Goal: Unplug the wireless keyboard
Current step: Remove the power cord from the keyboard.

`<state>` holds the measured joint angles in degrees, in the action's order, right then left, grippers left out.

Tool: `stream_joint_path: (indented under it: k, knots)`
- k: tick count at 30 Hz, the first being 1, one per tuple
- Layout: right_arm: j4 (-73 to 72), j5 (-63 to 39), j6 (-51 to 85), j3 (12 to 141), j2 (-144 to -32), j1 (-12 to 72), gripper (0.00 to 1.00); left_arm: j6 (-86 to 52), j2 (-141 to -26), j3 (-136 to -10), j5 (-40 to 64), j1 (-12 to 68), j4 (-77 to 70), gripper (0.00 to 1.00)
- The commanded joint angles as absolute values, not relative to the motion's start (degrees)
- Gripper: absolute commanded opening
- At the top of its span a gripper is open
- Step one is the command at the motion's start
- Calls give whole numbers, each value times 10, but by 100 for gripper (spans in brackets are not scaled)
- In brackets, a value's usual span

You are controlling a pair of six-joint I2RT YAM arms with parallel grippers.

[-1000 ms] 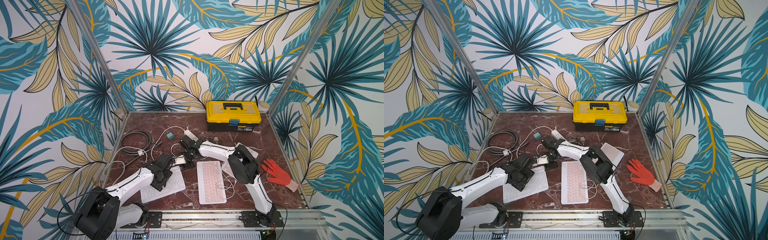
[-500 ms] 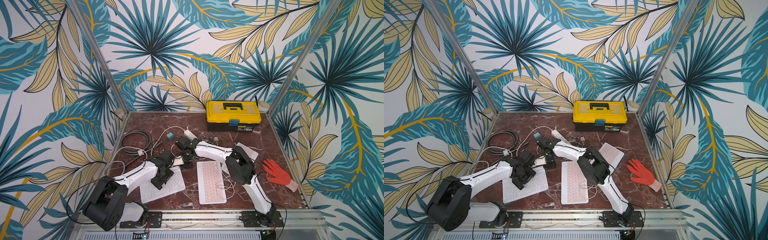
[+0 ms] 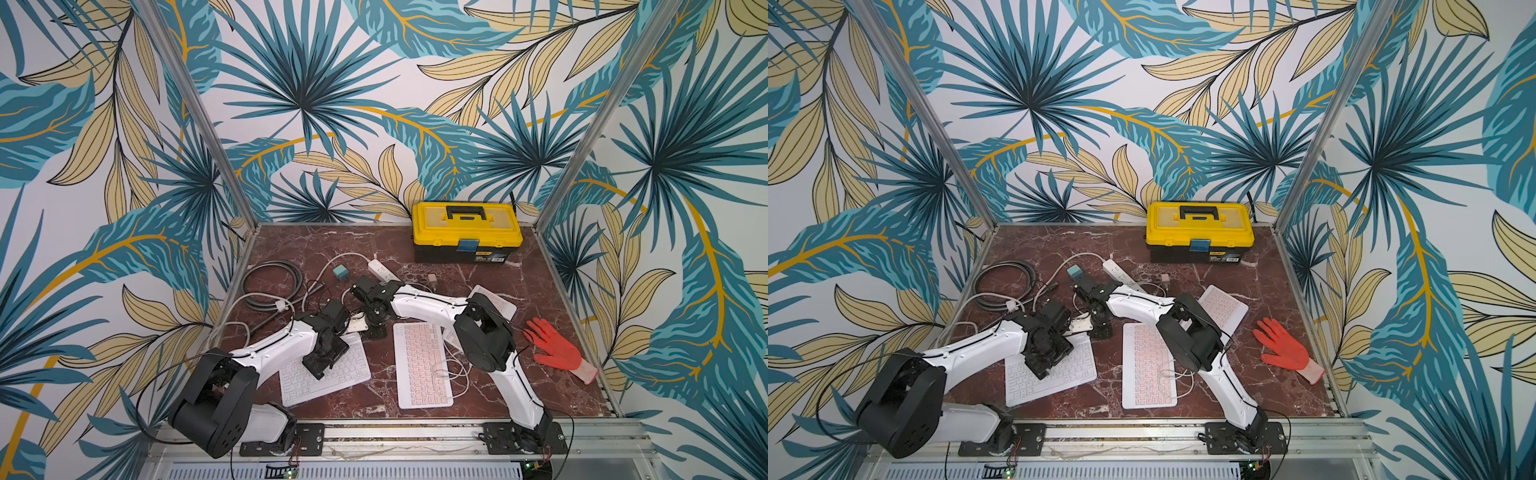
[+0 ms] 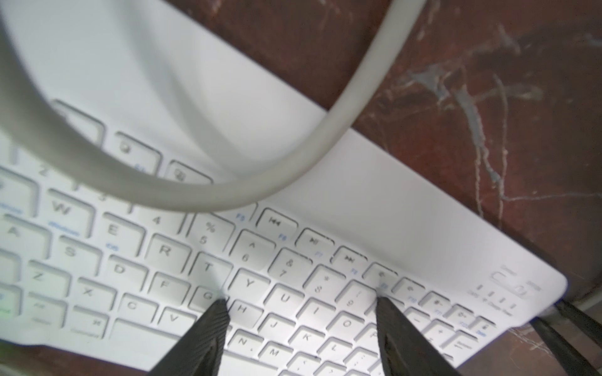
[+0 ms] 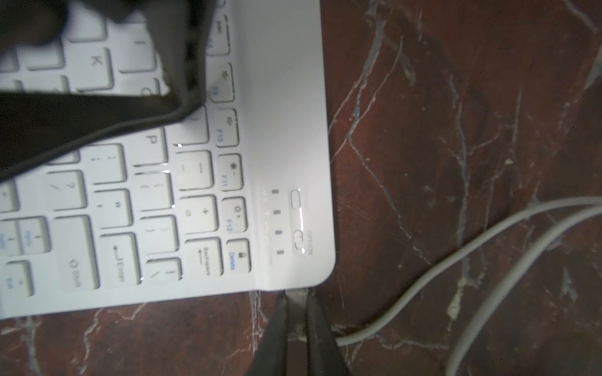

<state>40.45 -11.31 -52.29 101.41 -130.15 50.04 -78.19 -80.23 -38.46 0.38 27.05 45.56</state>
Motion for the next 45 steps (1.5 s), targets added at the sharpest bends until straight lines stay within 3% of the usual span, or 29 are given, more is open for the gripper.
stream_joint_path:
  k: [1,11,22,33,45]
  knots:
    - [464,-37,-535,982,-1331,469,13,-781,-882,-294,36,273,443,74]
    - [465,-10,-411,965,-1312,486,12,-789,-881,-293,36,273,443,74]
    - [446,9,-523,944,-1282,482,13,-785,-891,-292,30,273,443,73]
    - [449,-10,-468,945,-1272,464,13,-783,-890,-299,23,273,442,74]
    - [354,-177,-360,881,-1161,441,37,-714,-798,-401,-30,274,443,74]
